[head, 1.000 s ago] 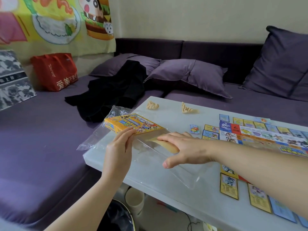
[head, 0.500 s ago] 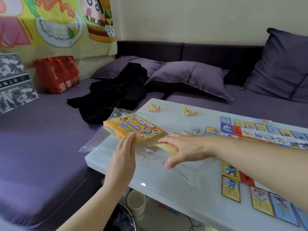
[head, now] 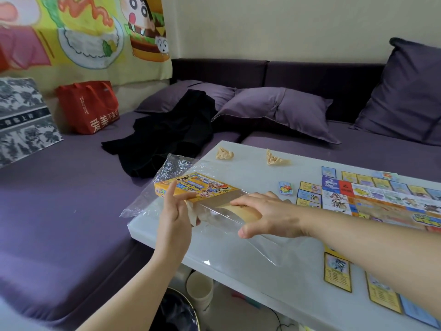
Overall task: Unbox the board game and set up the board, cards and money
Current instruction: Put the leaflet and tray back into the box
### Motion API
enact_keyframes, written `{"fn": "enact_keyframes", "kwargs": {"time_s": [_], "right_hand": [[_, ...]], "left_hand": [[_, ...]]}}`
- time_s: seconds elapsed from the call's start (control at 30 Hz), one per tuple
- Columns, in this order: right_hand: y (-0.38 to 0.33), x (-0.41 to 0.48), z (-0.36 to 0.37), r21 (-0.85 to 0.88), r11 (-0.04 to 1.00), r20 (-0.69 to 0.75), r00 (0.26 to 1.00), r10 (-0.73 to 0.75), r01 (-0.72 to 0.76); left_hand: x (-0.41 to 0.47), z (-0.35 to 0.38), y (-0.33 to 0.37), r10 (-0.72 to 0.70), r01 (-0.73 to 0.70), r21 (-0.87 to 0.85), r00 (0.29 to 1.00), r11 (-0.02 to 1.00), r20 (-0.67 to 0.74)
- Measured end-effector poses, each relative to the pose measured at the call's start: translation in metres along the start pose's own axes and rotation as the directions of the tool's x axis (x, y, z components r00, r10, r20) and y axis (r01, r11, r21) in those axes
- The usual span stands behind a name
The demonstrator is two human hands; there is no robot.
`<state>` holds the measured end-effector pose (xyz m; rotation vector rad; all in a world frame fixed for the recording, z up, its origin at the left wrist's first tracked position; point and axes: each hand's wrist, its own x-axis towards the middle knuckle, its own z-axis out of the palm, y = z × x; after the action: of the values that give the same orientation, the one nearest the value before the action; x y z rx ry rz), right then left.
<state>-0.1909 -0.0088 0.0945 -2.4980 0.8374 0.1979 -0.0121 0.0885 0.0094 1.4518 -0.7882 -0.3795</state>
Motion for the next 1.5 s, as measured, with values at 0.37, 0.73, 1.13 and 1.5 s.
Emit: {"fn": "enact_keyframes", "kwargs": {"time_s": [0.37,0.73,1.13,1.5], "right_hand": [[0.004,0.002,-0.004,-0.042,0.998,0.013,0.999,0.04,-0.039],[-0.003,0.006,0.004,-0.136,0.99,-0.006,0.999,-0.04,0.039],[-0.014,-0.005,-0.001,-0.316,0.944,-0.054,0.992,-0.118,0.095],[-0.015,-0.022,-0.012,-0.346,0.934,-0.174,0.972,-0.16,0.092]], "left_hand": [[-0.007,0.01,0.004,0.042,-0.057,0.135,0.993,0.989,0.114],[-0.002,0.028,0.003,-0.319,0.302,-0.156,0.942,0.94,-0.102],[0.005,0.028,0.025,-0.532,0.465,-0.48,0.847,0.744,-0.004],[-0.006,0.03,0.031,-0.514,0.482,-0.538,0.852,0.691,0.103]]}}
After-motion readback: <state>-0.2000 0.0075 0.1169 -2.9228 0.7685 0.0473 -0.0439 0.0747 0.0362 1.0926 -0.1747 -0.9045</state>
